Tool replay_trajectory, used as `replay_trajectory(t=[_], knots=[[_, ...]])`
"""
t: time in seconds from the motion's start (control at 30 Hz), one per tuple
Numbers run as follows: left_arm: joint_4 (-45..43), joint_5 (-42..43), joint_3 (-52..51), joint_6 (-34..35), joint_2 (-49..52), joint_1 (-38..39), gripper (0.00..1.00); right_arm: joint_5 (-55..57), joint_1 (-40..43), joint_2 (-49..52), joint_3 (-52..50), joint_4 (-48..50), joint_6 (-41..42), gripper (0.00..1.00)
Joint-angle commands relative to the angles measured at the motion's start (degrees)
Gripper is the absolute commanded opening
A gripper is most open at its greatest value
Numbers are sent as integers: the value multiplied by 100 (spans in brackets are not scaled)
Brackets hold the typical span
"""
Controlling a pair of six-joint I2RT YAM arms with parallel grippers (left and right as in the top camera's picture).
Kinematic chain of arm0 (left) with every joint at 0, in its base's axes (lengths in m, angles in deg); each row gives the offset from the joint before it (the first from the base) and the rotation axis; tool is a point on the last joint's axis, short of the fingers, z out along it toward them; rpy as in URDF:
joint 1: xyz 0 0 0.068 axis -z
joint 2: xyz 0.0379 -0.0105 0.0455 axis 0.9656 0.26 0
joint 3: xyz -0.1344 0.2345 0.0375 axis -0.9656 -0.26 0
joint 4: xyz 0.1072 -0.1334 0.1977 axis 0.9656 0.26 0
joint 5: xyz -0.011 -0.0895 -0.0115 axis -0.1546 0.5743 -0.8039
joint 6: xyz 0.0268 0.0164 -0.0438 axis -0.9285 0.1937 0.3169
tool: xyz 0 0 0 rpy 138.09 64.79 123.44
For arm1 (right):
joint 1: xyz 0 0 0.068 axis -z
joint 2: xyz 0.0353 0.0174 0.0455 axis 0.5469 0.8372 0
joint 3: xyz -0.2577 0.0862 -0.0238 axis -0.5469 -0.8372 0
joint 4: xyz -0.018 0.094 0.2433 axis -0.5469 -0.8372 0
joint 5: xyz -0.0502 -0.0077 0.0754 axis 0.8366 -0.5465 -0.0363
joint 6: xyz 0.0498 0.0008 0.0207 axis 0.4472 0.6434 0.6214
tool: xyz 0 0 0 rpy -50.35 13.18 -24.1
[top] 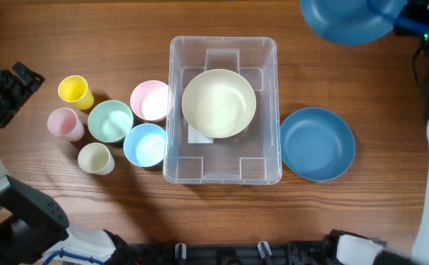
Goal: Pack container
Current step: 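Lift the upper teal bowl and stack it onto the cream bowl in the bin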
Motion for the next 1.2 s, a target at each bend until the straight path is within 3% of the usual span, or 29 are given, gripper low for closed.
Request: replay_trajectory(t=[0.0,0.17,0.23,0.4,0.73,0.77,0.8,0.83,1.0,1.17], knots=[[-37,11,-48,306,-15,22,100,-520,-699,59,-92,-339,-7,4],[-13,11,-48,319,-15,22,100,-374,-1840,542,-94,-1117,-212,4],[-11,11,-48,319,-15,22,100,234,-2225,901,-94,-1508,-116,4],[-15,11,-48,317,-15,22,100,160,-2588,1624,-101,-1836,2,4],[-15,7,-48,315,-15,22,100,-66,-3108,2601,-101,-1572,2,5],[-17,7,-48,315,-15,22,100,-63,-3141,2636,-101,-1526,-2,13],[-15,7,-48,315,-15,22,100,-63,-3158,2643,-101,-1482,-2,38],[-15,7,-48,315,-15,22,100,-63,-3174,2643,-98,-1381,-15,50],[-13,4,-48,313,-15,22,100,533,-3097,2308,74,-1217,-101,54],[-13,4,-48,315,-15,22,100,1296,-2470,1631,570,-2291,-68,54]])
